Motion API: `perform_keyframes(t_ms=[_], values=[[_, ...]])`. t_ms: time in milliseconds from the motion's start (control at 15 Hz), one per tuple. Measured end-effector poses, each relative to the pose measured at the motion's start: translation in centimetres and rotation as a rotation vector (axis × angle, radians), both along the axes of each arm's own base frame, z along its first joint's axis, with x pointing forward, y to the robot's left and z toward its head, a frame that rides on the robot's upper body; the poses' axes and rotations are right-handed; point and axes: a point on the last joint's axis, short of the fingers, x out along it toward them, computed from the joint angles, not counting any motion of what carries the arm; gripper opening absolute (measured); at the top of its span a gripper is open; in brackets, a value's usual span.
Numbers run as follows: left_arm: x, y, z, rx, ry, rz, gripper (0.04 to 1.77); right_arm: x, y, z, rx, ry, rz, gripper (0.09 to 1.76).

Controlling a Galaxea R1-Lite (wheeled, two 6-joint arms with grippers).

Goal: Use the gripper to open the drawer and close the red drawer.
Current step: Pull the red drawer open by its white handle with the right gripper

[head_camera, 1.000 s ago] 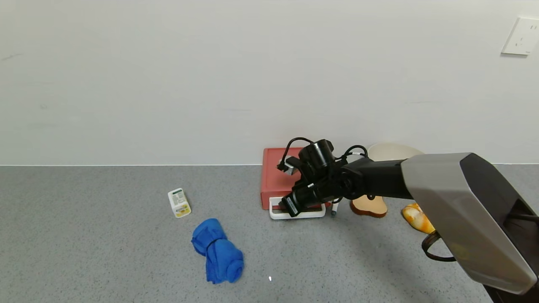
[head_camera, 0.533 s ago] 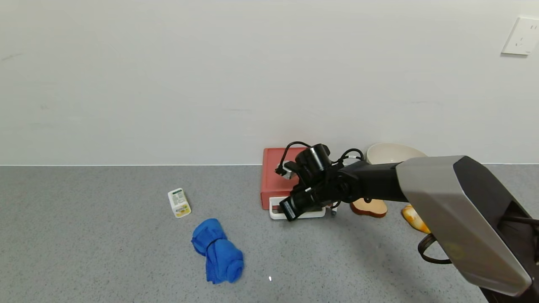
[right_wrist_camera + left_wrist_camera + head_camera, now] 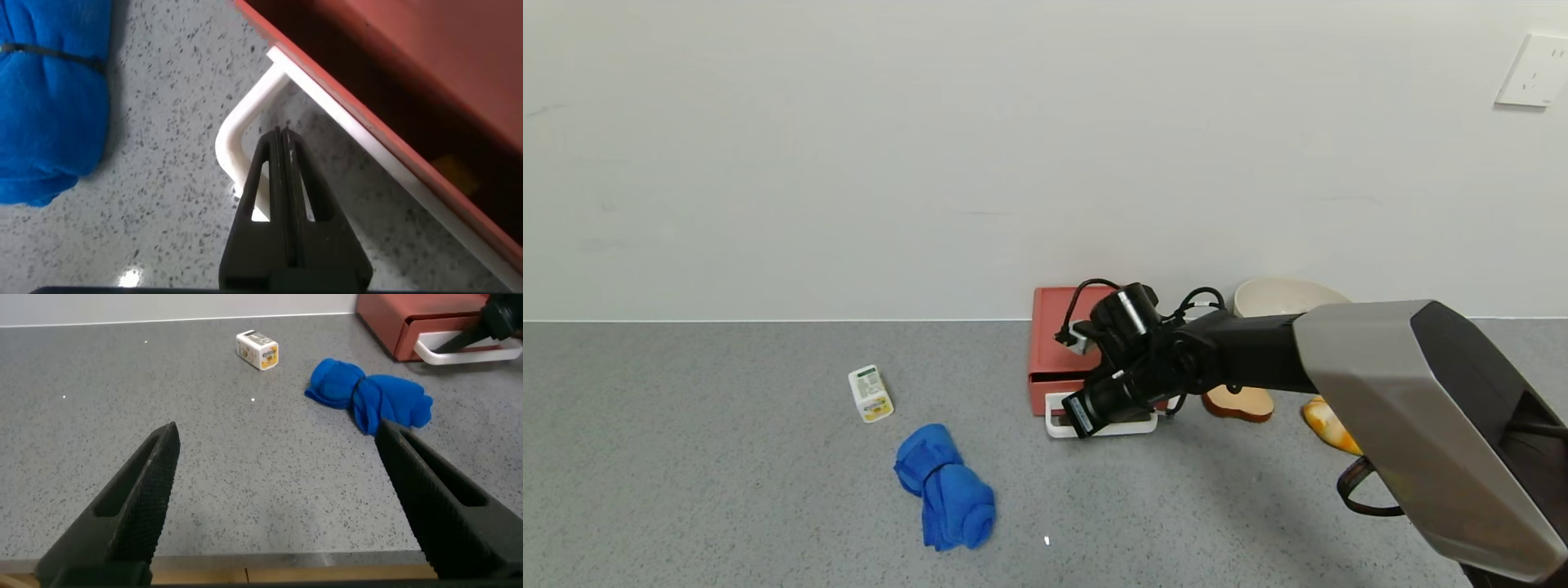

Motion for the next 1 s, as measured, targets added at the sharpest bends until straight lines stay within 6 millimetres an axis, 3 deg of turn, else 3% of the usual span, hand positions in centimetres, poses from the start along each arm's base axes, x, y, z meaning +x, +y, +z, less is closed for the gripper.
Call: perform_keyframes(t_ms=[1000], values=[[0.0,0.0,0.0,0.004,0.002,-0.001,1.72,-4.3,0.1,0.1,-0.032,0.226,-0.09,0.11]])
